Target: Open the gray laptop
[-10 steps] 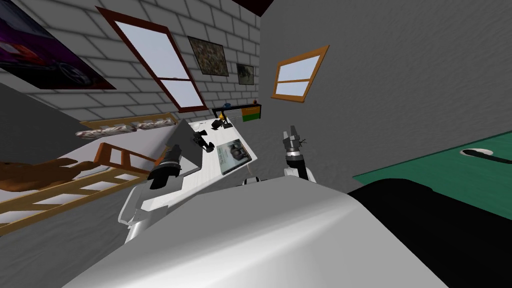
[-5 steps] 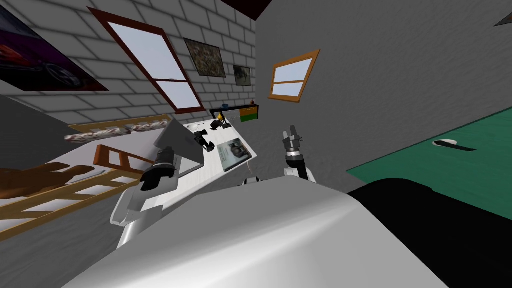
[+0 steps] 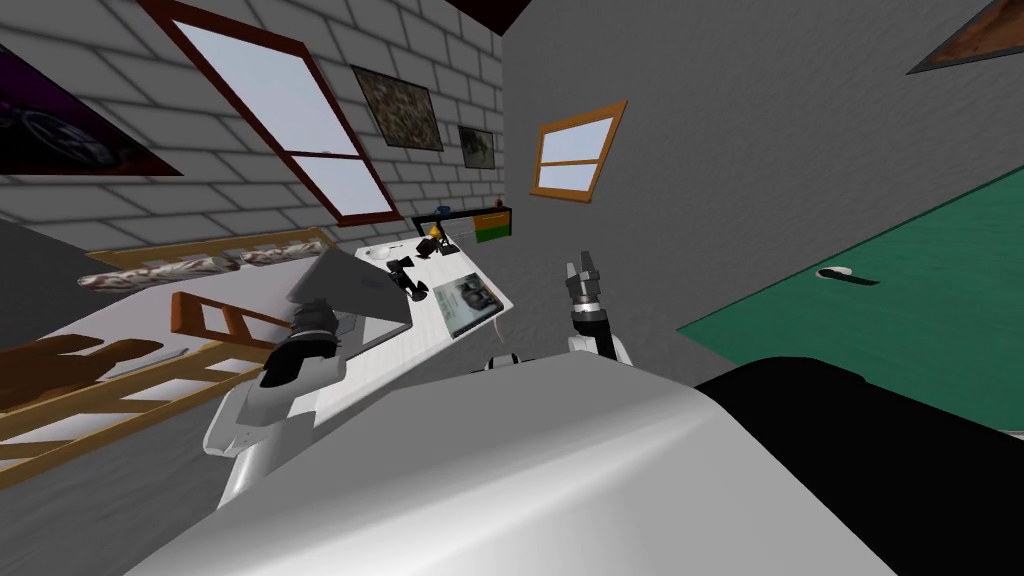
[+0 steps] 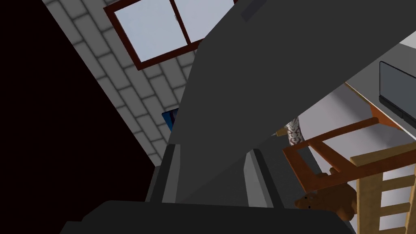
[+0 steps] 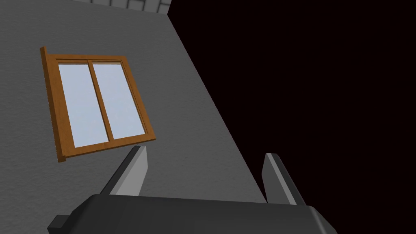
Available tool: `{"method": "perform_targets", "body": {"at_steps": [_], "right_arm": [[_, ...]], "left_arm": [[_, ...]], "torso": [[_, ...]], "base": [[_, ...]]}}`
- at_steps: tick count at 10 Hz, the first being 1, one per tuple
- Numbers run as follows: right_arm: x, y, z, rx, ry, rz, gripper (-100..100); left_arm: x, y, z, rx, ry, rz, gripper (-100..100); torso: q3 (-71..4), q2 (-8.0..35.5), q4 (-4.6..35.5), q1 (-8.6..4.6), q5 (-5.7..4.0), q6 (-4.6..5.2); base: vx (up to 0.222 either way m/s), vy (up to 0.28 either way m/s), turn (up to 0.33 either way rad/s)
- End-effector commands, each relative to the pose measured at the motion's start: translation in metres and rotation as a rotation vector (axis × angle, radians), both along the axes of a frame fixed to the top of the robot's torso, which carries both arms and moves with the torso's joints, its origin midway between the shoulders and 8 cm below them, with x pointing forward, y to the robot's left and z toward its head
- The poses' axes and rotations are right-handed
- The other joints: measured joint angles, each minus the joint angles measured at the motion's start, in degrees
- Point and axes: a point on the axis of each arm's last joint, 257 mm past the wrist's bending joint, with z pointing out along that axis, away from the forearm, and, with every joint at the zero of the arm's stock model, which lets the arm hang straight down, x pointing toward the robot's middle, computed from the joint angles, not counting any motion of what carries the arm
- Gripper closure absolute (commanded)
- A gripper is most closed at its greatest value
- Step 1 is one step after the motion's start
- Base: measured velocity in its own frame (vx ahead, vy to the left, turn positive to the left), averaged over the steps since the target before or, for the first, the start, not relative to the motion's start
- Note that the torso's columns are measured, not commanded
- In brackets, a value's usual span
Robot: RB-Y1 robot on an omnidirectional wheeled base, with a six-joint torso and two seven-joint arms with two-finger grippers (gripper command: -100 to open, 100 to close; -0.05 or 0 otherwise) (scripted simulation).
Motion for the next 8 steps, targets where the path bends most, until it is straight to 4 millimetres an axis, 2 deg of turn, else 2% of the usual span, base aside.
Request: {"method": "perform_targets", "body": {"at_steps": [1,3,8], "right_arm": [[0.0,0.0,0.0,0.0,0.0,0.0,0],[0.0,0.0,0.0,0.0,0.0,0.0,0],[0.0,0.0,0.0,0.0,0.0,0.0,0]], "left_arm": [[0.002,-0.005,-0.014,-0.081,-0.037,-0.006,100],[0.005,-0.011,-0.026,-0.156,-0.074,-0.013,100],[0.014,-0.034,-0.061,-0.378,-0.188,-0.026,100]], "torso": [[-0.06,-0.1,-0.02,-0.1,-0.04,-0.01],[-0.02,-0.04,-0.05,0.45,0.16,-0.07],[-0.08,-0.13,-0.06,0.14,0.07,-0.03]], "base": [[-0.035,0.096,0.06],[-0.05,0.142,0.027],[-0.051,0.143,0.039]]}}
